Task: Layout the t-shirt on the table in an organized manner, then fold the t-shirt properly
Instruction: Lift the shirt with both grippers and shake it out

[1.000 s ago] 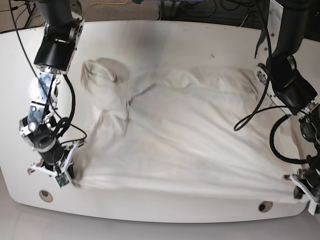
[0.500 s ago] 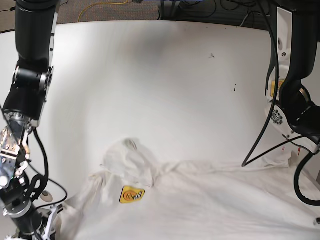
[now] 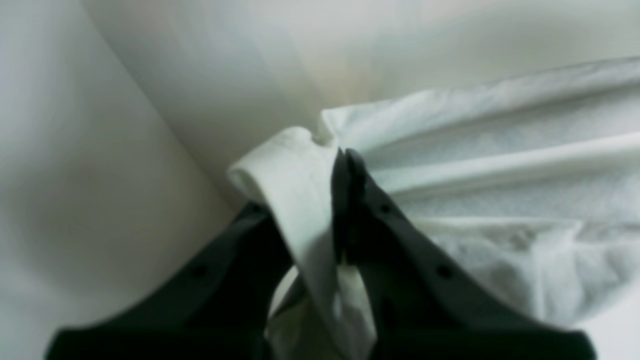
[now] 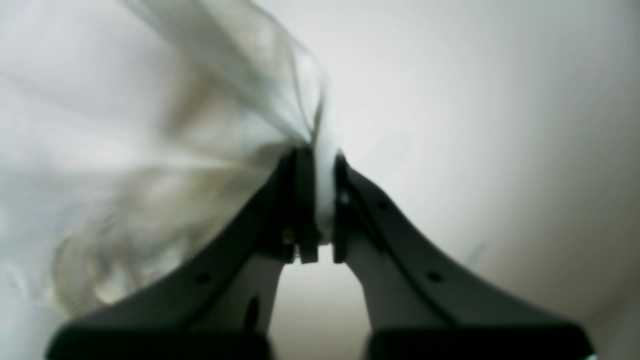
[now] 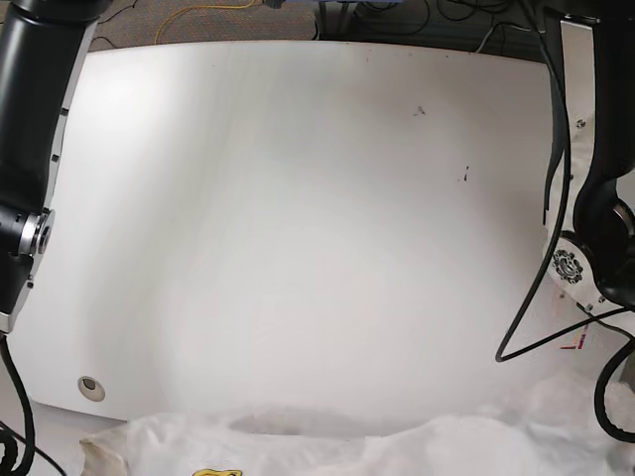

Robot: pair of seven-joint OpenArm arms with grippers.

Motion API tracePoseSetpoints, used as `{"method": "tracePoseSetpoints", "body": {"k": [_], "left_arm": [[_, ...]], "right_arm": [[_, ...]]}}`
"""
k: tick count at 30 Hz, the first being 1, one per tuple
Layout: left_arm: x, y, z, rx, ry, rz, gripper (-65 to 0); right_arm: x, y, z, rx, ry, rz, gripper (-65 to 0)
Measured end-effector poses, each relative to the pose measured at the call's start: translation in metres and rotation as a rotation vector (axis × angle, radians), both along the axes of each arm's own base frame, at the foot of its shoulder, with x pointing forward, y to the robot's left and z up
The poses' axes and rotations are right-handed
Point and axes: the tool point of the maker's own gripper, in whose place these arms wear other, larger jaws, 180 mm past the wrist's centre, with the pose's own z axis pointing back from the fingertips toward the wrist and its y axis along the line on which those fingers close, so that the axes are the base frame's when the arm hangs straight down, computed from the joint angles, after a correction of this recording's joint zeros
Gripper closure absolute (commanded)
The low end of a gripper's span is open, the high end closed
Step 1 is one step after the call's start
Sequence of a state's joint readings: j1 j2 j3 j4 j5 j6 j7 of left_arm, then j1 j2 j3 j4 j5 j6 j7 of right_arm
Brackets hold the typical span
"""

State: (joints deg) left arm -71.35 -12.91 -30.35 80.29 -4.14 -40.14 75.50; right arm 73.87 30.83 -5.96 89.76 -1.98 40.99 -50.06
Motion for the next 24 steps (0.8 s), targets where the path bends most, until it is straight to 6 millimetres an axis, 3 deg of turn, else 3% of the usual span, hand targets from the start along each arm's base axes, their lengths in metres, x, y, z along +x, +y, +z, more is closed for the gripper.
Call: {"method": "tracePoseSetpoints", "body": {"k": [3,6,9,12,15,21,24], "left_arm": [[-0.006,0.005,-0.006,0.0,0.038,0.023,-2.1],[-0.013,0.006,0.013,0.01,-0.019,0.032,-2.1],[-0.023,0.006,0.035,0.03,-0.1,0.041,-2.1],[-0.036,0.008,0.033,0.071,-0.128,0.076,-1.9],[-0.04,0.009,-0.001,0.096,-0.076,0.089,-1.9],[-0.055,0.006,-0.132,0.119,0.232,0.11,-1.8],[-0.075,0.014,-0.17,0.109,0.293,0.13,-1.8]], "right_arm": [[-0.004,0.0,-0.01,-0.027,0.02,-0.021,-2.7],[-0.007,-0.005,-0.029,-0.048,0.056,-0.038,-2.7],[-0.012,-0.015,-0.058,-0.043,0.093,-0.075,-2.7],[-0.024,-0.017,-0.098,-0.008,0.123,-0.062,-2.7],[-0.033,-0.022,-0.149,0.036,0.201,-0.065,-2.7],[-0.065,-0.028,-0.248,0.132,0.363,-0.103,-2.7],[-0.084,-0.029,-0.287,0.18,0.43,-0.116,-2.7]]}}
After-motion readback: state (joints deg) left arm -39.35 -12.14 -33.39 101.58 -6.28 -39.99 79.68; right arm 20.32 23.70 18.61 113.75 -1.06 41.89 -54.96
